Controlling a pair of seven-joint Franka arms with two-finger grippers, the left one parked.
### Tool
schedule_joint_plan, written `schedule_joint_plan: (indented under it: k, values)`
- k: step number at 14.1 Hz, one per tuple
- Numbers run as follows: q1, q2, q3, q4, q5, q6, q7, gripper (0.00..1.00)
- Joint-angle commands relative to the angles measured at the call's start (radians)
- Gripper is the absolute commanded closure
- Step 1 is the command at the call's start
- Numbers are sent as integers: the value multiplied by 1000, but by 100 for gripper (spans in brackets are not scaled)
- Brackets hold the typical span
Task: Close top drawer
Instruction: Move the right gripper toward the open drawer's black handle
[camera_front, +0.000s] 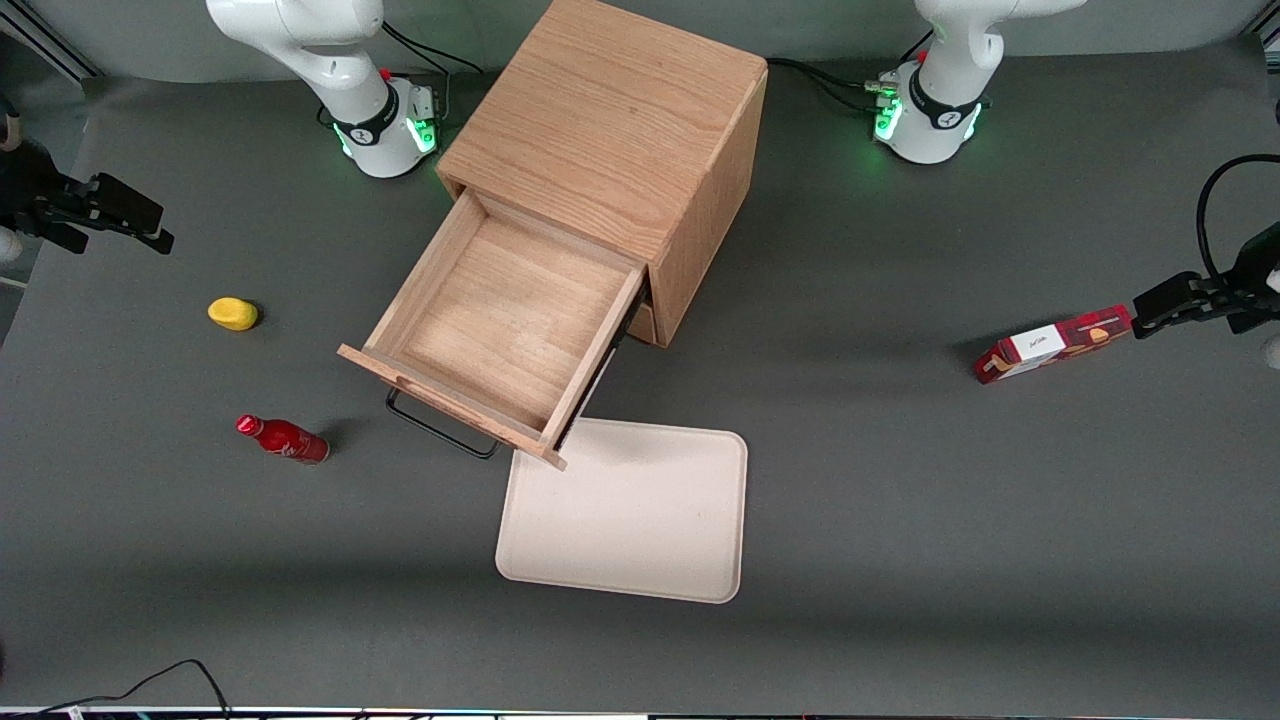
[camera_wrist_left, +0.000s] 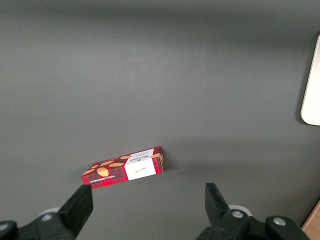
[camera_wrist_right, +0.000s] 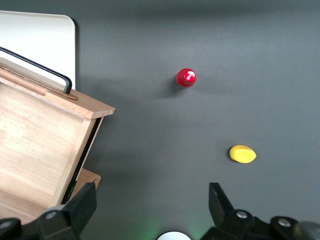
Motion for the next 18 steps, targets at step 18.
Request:
schedule_joint_plan:
  k: [18]
  values:
    - [10,183,73,138,-76,127,-447,0]
